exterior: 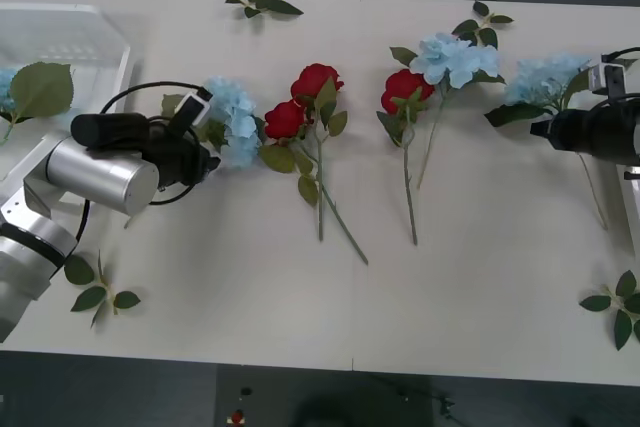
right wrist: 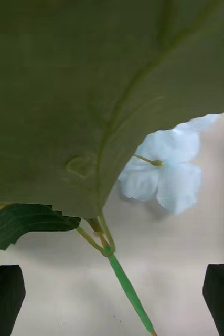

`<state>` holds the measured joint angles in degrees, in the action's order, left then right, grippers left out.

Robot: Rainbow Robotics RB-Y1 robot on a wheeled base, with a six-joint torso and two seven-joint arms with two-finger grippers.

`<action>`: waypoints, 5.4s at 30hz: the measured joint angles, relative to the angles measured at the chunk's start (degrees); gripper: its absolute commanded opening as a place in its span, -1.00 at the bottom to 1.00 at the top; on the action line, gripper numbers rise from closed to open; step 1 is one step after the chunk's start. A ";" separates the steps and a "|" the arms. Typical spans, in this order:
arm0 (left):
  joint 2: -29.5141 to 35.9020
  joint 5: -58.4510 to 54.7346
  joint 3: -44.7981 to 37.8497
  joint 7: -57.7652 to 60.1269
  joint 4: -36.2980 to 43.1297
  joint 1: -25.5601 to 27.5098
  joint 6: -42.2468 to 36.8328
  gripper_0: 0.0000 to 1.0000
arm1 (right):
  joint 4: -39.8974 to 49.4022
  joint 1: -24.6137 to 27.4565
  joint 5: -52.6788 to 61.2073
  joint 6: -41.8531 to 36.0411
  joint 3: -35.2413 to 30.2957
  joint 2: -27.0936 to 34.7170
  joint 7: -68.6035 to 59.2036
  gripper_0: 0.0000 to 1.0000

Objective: Put the red flowers into the right box and the blue flowers into the left box

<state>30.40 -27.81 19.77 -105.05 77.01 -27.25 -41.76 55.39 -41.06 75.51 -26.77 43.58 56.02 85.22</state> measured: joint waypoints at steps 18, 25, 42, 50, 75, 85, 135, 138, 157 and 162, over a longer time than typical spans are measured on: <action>-0.47 0.40 -2.15 -1.96 0.76 0.00 0.01 -1.00 | -6.17 -3.81 -2.96 1.11 0.00 -5.97 1.57 -1.00; 1.72 -2.07 -9.03 -1.96 8.63 0.01 0.01 -1.00 | -6.01 -3.81 -2.95 1.22 0.00 -5.85 1.57 -1.00; 9.09 -8.63 -37.29 -2.75 17.13 11.97 0.01 -1.00 | 19.12 15.42 23.70 -27.00 -39.14 2.40 28.44 -1.00; 9.79 -8.85 -44.54 -2.75 17.12 18.62 0.01 -0.78 | 22.97 17.63 44.93 -30.90 -37.99 2.81 55.88 -1.00; 9.73 -36.79 -29.21 -5.55 24.51 15.17 -10.74 1.00 | 38.86 13.68 48.04 -14.57 -25.79 -10.21 67.76 -1.00; 1.40 -66.55 -23.67 -43.29 13.34 12.63 -13.75 1.00 | 33.09 4.12 50.95 -11.25 -18.02 -15.19 67.78 -1.00; -21.94 -78.39 -9.86 -51.92 -2.69 1.04 -12.48 -1.00 | 31.27 0.49 53.11 -14.67 -17.64 -17.50 67.72 -1.00; -21.94 -78.39 -9.86 -51.92 -2.70 1.04 -12.05 -1.00 | 31.27 0.49 53.11 -14.67 -17.64 -17.50 67.69 -1.00; -19.03 -81.35 -9.95 -51.92 -2.72 1.04 -11.13 -1.00 | 31.26 0.49 53.11 -14.76 -17.64 -17.50 66.29 1.00; -15.58 -85.69 -12.17 -51.92 -2.77 1.42 -11.13 -1.00 | 31.26 0.49 53.11 -14.81 -17.63 -17.50 66.26 1.00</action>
<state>14.81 -113.50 7.60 -156.96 74.24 -25.83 -52.89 86.66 -40.57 128.62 -41.58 25.95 38.52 151.48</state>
